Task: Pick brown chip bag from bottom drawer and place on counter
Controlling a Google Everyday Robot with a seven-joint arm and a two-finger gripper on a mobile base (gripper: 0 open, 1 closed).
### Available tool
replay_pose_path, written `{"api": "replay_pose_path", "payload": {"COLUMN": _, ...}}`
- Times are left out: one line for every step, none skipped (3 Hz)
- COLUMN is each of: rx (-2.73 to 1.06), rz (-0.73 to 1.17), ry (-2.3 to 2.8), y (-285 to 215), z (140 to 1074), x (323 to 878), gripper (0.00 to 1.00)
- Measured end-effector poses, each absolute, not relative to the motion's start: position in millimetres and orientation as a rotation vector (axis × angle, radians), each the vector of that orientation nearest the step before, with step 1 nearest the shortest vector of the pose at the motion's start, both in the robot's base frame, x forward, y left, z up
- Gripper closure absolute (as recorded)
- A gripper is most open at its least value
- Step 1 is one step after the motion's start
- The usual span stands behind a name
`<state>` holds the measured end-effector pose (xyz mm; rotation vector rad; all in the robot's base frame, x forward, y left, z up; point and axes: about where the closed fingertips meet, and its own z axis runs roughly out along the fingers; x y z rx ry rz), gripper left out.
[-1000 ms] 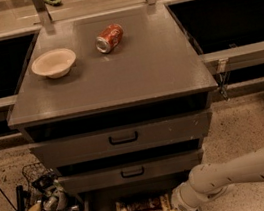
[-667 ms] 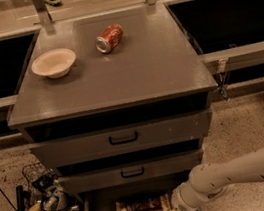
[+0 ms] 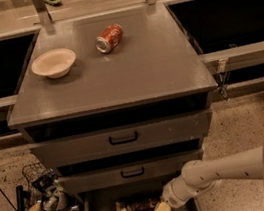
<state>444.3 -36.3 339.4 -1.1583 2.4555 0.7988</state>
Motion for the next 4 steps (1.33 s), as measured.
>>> {"api": "replay_pose_path", "payload": {"rx": -1.157, "rz": 0.799, "ry": 2.455, "y": -36.1, "z": 339.1, "x": 445.2, "gripper": 0.00}}
{"api": "replay_pose_path", "payload": {"rx": -1.141, "rz": 0.768, "ry": 2.464, "y": -35.7, "z": 336.3, "x": 446.1, "gripper": 0.00}}
{"api": "replay_pose_path", "payload": {"rx": -1.077, "rz": 0.668, "ry": 2.496, "y": -34.7, "z": 324.2, "x": 449.3, "gripper": 0.00}}
{"api": "replay_pose_path", "payload": {"rx": -1.032, "rz": 0.593, "ry": 2.514, "y": -25.2, "z": 312.8, "x": 459.8, "gripper": 0.00}}
